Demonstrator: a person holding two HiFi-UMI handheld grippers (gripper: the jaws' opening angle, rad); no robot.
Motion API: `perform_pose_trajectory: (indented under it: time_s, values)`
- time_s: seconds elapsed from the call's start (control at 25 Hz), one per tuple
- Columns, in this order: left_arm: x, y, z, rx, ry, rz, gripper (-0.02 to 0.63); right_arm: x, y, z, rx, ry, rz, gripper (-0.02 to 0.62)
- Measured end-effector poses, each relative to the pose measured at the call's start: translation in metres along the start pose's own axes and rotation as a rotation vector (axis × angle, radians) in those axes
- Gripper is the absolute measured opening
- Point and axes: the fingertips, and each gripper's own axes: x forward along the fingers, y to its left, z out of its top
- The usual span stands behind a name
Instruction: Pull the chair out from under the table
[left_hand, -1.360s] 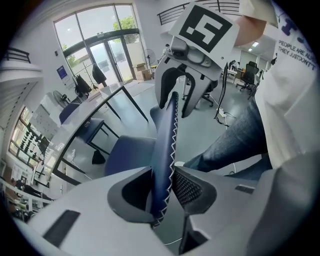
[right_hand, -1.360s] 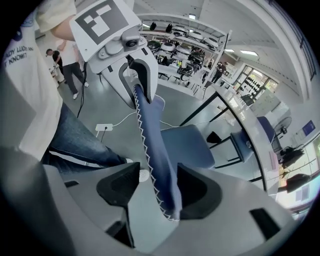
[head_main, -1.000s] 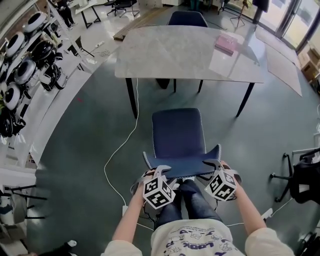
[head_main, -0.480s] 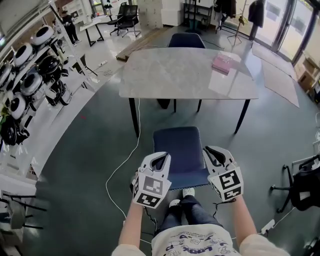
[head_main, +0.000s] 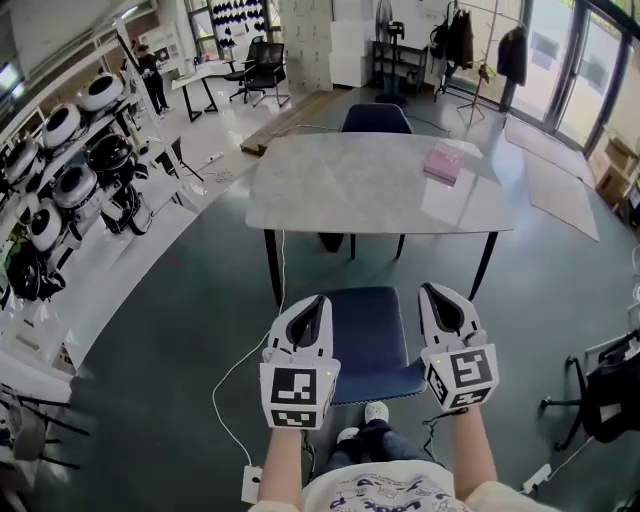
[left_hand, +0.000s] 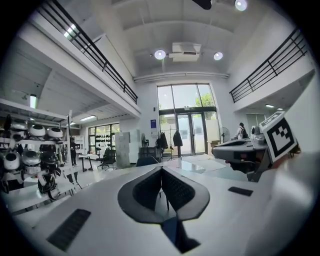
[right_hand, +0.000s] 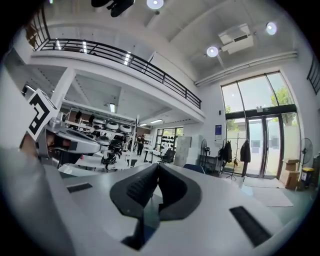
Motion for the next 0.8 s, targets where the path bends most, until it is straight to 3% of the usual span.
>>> perform_pose_trajectory:
  time_s: [0.32, 0.8]
  values:
    - [-0.01, 0.007, 0.026, -0.011, -0.064, 0.066, 0.017, -0.007, -0.013, 0.03, 0.044, -0.08, -0.049, 0.006]
    - [-0.019, 0.016, 0.039, -0.055, -0.105, 0.122, 0.017, -0.009, -0.018, 0.037, 0.047, -0.089, -0.069, 0.006]
